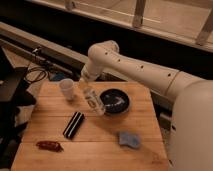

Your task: Stand the bottle upright

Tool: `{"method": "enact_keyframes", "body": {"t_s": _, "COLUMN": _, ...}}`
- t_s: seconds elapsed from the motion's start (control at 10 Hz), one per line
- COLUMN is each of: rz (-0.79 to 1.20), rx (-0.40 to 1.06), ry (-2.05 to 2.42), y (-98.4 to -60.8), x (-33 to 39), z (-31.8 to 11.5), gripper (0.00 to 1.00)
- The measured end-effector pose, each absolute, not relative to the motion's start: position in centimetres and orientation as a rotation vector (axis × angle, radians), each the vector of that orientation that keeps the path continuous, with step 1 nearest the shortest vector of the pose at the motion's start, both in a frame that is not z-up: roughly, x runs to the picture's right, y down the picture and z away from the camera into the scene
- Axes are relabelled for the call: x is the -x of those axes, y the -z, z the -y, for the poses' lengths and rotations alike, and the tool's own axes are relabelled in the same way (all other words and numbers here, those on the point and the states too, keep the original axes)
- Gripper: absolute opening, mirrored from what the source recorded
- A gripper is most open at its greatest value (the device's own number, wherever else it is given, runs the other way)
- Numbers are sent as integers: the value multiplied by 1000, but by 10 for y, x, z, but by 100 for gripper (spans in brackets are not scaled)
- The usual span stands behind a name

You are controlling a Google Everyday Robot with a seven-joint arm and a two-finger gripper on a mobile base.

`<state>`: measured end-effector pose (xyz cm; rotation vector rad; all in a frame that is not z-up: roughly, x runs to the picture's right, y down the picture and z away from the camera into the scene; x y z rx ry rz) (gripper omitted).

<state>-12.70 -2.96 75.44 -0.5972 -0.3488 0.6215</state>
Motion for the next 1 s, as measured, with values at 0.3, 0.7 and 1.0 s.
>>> {"method": "enact_keyframes", "body": {"t_s": 0.3, "rz": 422, "rx": 566, "ry": -626, "y": -758, "x": 150, "z": 38, "gripper": 17}}
{"method": "enact_keyframes", "body": {"t_s": 0.7, "rz": 523, "rx": 495, "ry": -629, "y": -766, "x": 151, "z": 52, "gripper": 17}}
{"method": "enact_keyframes", "body": {"t_s": 1.0, "rz": 596, "rx": 429, "ry": -637, "y": -773, "x": 147, "z": 63, "gripper": 17}}
